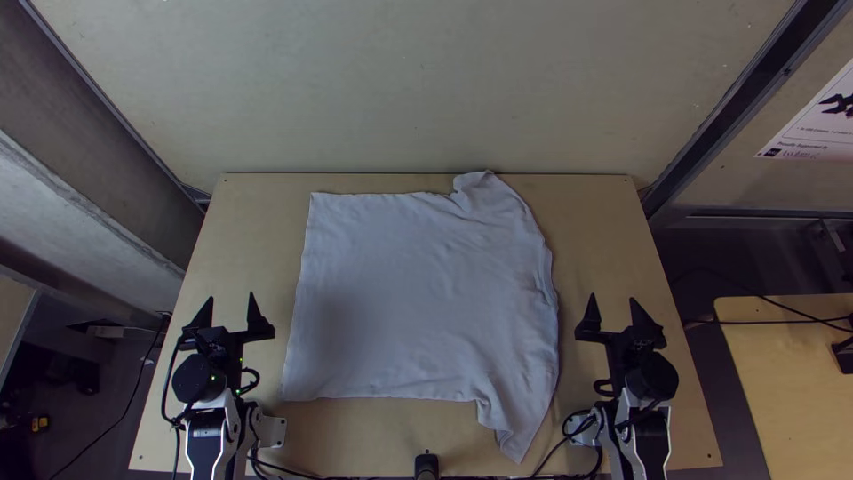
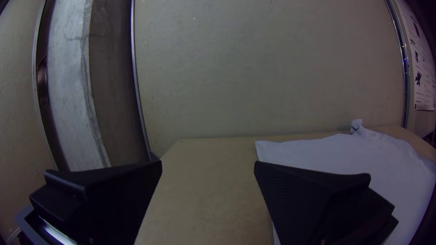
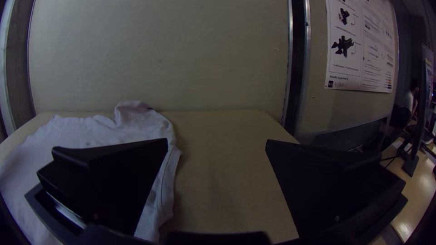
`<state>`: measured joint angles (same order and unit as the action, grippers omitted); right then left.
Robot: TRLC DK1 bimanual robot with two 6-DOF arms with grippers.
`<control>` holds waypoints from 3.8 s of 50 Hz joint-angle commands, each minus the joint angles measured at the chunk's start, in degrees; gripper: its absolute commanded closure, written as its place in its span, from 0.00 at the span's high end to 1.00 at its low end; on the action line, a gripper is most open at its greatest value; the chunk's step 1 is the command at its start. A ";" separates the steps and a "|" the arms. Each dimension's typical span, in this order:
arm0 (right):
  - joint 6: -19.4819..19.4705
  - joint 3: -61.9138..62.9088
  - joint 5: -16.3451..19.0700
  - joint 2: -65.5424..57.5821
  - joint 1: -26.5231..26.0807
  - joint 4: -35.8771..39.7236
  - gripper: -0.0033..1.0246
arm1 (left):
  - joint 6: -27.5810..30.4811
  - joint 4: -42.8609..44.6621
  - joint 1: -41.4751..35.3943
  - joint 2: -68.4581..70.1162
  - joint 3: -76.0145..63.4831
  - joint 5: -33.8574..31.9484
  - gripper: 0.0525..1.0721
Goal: Fold the t-shirt
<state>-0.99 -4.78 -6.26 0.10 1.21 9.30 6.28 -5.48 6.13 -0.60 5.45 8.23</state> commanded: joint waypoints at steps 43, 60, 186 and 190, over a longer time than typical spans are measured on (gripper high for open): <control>2.22 -45.59 -0.68 -43.69 2.30 0.81 0.96 | -1.27 -4.98 -3.93 -48.00 46.84 -0.23 0.96; 1.43 -59.82 -0.77 -59.16 6.35 7.31 0.96 | -3.38 -9.20 -9.65 -62.77 59.32 -0.23 0.96; -16.06 -129.08 4.06 -132.73 8.37 47.13 0.96 | -9.98 -37.33 -10.09 -135.98 118.03 4.25 0.03; -15.44 -129.35 4.06 -134.22 8.63 45.90 0.96 | -10.33 -37.24 -10.26 -134.40 116.45 4.25 0.03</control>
<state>-17.28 -132.29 -2.50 -131.92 10.00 55.92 -2.70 -41.01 -4.47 -136.70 125.32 11.29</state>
